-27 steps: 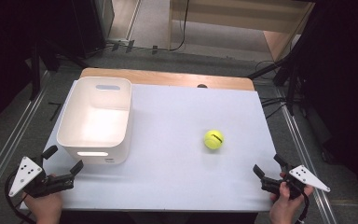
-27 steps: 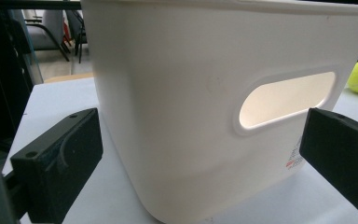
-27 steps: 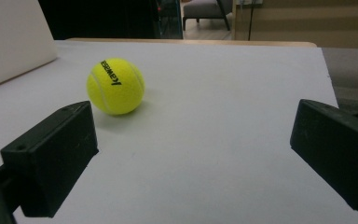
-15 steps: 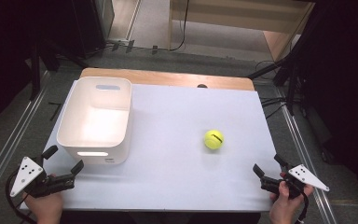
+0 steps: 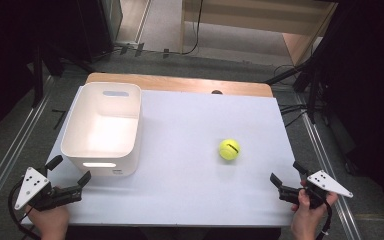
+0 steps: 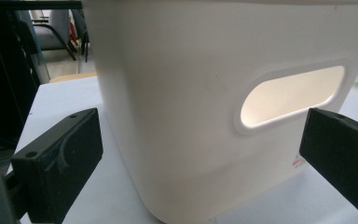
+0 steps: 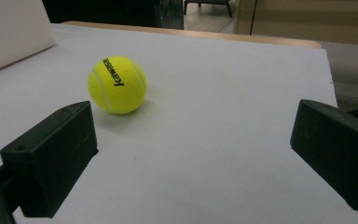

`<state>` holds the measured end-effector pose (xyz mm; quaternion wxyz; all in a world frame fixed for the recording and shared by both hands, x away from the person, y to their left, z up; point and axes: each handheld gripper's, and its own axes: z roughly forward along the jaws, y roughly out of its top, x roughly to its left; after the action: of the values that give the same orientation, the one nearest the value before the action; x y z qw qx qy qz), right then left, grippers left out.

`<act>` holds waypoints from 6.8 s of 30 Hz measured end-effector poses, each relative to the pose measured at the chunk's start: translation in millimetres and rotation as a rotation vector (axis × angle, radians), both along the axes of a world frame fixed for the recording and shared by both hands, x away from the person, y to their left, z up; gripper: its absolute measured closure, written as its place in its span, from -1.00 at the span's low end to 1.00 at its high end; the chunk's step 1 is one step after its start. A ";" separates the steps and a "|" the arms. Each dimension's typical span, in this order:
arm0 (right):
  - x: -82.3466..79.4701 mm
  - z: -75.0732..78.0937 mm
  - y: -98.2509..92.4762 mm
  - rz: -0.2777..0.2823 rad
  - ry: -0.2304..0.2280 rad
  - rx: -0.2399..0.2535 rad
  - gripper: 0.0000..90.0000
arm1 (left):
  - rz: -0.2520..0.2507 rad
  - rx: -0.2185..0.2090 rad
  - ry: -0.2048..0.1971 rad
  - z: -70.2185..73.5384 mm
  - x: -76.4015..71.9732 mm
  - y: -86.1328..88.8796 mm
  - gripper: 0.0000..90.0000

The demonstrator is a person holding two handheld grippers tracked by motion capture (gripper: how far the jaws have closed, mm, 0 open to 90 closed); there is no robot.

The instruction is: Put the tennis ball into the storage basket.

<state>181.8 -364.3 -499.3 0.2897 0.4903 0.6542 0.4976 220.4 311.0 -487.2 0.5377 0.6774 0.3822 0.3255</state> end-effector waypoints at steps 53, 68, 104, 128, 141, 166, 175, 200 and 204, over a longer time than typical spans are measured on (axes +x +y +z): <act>101.6 44.8 78.9 0.278 0.287 -0.191 -1.00 | -0.004 0.027 0.000 -0.4 -1.2 -2.5 -1.00; 126.0 42.7 94.6 0.315 0.402 -0.249 -1.00 | -0.005 0.026 -0.002 -0.4 -0.8 -2.3 -1.00; 164.7 19.6 124.5 0.372 0.616 -0.353 -0.80 | -0.005 0.040 0.001 -0.2 -0.9 -3.2 -1.00; 170.5 24.2 127.3 0.408 0.637 -0.337 -0.48 | -0.009 0.034 -0.002 -0.6 -0.6 -4.1 -1.00; 171.9 41.6 137.1 0.455 0.616 -0.328 -0.48 | -0.006 0.039 0.001 -0.2 -0.8 -3.3 -1.00; 178.3 70.0 175.1 0.582 0.595 -0.346 -0.48 | -0.010 0.035 0.002 -0.2 -0.8 -3.0 -1.00; 180.2 75.2 195.0 0.628 0.582 -0.370 -0.48 | -0.011 0.031 0.002 -0.2 -0.6 -3.0 -1.00; 186.2 96.5 235.1 0.707 0.557 -0.416 -0.47 | -0.013 0.027 0.000 -0.4 -0.1 -2.9 -1.00; 187.1 100.7 242.0 0.718 0.560 -0.423 -0.47 | -0.012 0.027 -0.001 -0.3 0.0 -2.9 -1.00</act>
<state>368.9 -122.3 -398.5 0.0066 0.2795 0.9209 0.2717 220.4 308.1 -487.5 0.5304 0.6869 0.3735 0.3277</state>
